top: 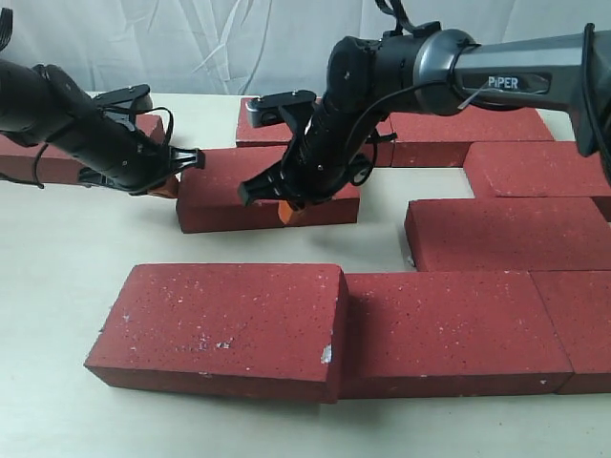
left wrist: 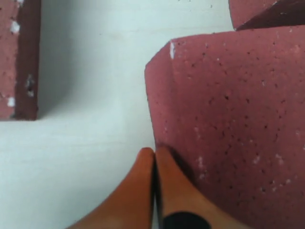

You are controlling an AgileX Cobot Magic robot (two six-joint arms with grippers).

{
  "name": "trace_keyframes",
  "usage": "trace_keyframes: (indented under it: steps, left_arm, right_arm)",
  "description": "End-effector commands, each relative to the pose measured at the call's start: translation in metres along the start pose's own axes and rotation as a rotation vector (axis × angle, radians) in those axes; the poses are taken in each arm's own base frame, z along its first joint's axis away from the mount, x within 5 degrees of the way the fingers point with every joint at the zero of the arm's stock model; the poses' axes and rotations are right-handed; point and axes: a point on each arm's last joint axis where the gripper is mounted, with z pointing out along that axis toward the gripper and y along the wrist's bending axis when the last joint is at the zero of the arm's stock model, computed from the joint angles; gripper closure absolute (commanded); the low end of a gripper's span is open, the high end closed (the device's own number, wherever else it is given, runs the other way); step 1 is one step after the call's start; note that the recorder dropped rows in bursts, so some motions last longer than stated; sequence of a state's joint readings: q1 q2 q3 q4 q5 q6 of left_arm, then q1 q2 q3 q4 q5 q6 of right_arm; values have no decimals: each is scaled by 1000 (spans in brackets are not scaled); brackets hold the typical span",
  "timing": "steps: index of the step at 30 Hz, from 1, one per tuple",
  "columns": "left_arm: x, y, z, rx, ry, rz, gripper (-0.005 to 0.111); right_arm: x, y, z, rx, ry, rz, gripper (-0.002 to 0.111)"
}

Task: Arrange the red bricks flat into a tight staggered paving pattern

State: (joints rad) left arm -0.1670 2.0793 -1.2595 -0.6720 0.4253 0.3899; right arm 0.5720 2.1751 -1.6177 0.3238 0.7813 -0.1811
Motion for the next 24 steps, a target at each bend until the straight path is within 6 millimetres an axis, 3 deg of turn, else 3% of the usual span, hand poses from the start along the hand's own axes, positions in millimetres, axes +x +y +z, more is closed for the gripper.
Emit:
trace_keyframes:
  steps: [1, 10, 19, 24]
  left_arm:
    - [0, -1, 2, 1, -12, 0, 107]
    - [2, 1, 2, -24, 15, 77, 107]
    - [2, 1, 2, -27, 15, 84, 107]
    - [1, 1, 2, -29, 4, 80, 107]
  right_arm:
    - [-2, -4, 7, 12, -30, 28, 109]
    - [-6, -5, 7, 20, -78, 89, 109]
    - [4, 2, 1, -37, 39, 122, 109]
    - [5, 0, 10, -34, 51, 125, 109]
